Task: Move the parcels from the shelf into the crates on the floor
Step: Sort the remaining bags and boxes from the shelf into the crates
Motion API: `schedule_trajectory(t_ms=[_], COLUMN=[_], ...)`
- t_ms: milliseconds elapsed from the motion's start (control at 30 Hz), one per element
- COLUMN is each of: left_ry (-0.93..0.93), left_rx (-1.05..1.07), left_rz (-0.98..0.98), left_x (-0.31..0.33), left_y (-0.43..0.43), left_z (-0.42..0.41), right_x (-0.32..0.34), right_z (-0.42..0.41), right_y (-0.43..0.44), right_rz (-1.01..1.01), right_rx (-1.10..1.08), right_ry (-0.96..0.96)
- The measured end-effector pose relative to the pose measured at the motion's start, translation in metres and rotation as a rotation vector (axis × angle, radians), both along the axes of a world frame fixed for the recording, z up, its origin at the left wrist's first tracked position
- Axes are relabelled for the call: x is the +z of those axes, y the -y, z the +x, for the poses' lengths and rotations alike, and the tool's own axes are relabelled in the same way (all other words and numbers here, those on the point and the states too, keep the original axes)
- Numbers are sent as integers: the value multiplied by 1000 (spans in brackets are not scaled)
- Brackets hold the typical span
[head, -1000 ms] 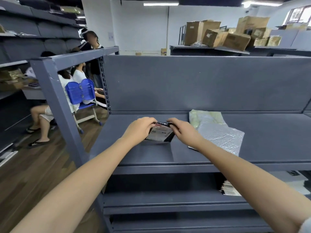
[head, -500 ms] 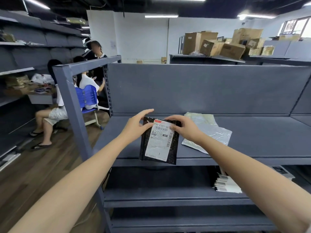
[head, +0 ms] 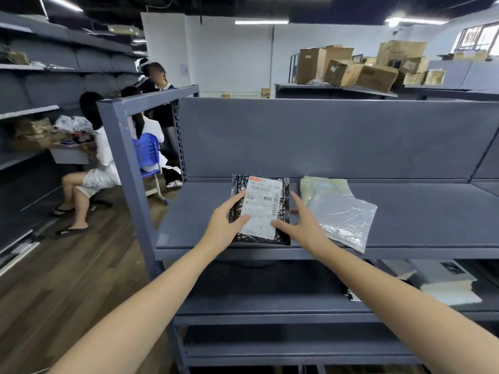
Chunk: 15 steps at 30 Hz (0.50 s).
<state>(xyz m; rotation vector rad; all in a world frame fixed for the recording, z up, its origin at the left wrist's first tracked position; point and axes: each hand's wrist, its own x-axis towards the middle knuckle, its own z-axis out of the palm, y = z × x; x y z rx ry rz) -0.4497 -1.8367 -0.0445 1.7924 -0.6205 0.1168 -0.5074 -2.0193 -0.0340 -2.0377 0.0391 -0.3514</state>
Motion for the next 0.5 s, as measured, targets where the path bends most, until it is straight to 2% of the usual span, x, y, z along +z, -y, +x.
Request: schedule_trajectory(t_ms=[200, 400, 500], left_ry=[-47, 13, 7], left_rx=[-11, 67, 35], left_rz=[46, 423, 470], left_x=[-10, -18, -26], left_y=[-3, -11, -15], left_z=[3, 0, -4], right_x=[-15, -22, -24], right_z=[-10, -22, -31], right_y=[-6, -12, -16], right_rz=[-200, -213, -266], right_rx=[35, 58, 28], right_ry=[-41, -188, -232])
